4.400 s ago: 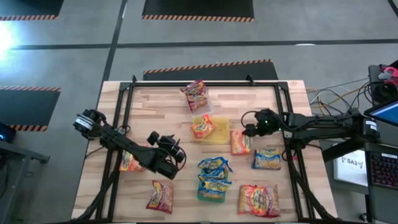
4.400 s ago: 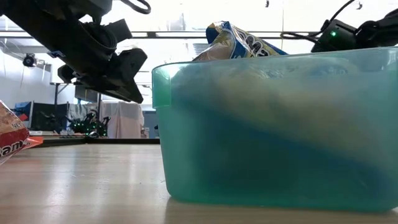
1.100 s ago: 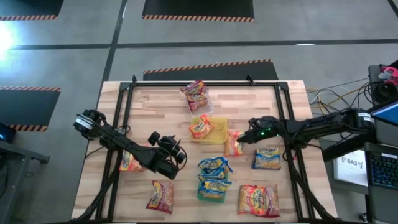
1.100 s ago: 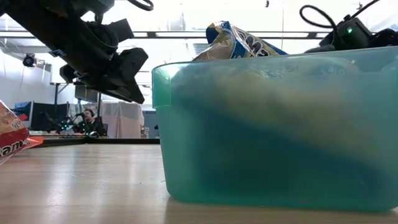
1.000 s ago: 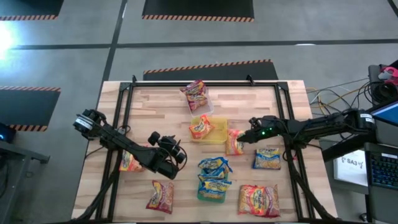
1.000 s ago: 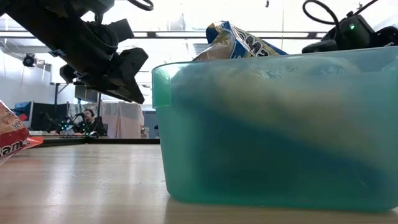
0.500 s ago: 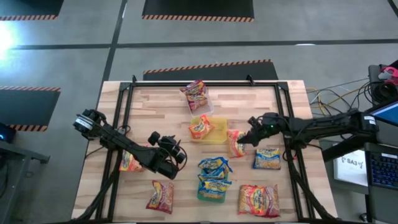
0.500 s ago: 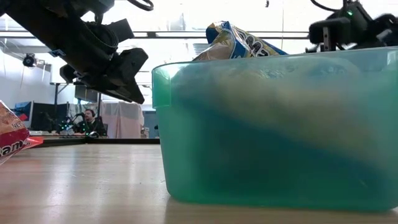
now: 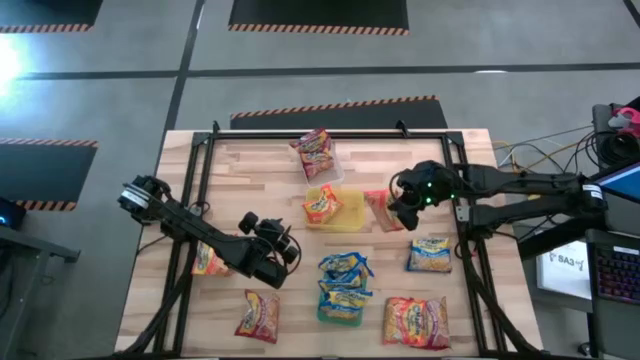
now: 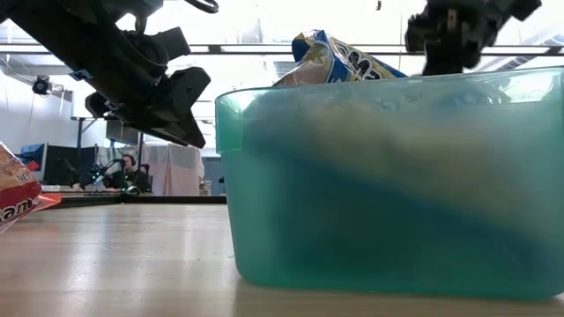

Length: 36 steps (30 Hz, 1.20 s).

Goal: Sort Maruchan noodles
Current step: Put the orange noodle pack into the yellow bin

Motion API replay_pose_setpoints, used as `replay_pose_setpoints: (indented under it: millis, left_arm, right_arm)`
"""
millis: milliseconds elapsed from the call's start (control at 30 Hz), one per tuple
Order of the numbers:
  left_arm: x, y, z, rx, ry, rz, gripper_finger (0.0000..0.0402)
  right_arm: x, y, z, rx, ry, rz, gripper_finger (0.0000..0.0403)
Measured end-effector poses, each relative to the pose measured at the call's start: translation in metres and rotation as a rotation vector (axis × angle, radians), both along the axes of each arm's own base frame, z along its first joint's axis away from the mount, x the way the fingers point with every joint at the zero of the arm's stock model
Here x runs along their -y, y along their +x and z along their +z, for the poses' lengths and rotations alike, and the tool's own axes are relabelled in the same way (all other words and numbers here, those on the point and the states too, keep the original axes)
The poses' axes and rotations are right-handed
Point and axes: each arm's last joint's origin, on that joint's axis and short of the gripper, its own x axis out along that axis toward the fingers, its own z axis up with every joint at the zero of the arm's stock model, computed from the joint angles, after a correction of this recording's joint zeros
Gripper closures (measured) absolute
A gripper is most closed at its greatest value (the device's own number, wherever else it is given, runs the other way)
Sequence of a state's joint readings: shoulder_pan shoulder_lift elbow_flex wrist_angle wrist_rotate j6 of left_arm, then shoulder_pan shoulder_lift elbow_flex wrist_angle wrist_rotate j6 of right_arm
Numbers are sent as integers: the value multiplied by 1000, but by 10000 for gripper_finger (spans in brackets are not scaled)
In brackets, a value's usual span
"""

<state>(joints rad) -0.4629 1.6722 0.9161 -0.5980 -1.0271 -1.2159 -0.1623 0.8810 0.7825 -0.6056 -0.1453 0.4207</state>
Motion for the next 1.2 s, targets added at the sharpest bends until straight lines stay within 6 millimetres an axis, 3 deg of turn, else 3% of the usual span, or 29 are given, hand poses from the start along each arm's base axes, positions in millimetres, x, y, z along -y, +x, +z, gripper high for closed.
replay_pose_setpoints:
  millis: [233,600,867,1200]
  left_arm:
    - [0,0,0,3,-1,-1,263]
    - [0,1,-1,14,-7,6,263]
    - [0,2,-2,30,-16,19,263]
    - [0,2,-2,29,-16,19,263]
  right_arm:
    - [4,14,22,36,-255,167,394]
    - [16,62,41,-34,-560,494,394]
    - [34,94,40,-178,-768,733,394]
    - [41,126,27,-291,-972,1281,394]
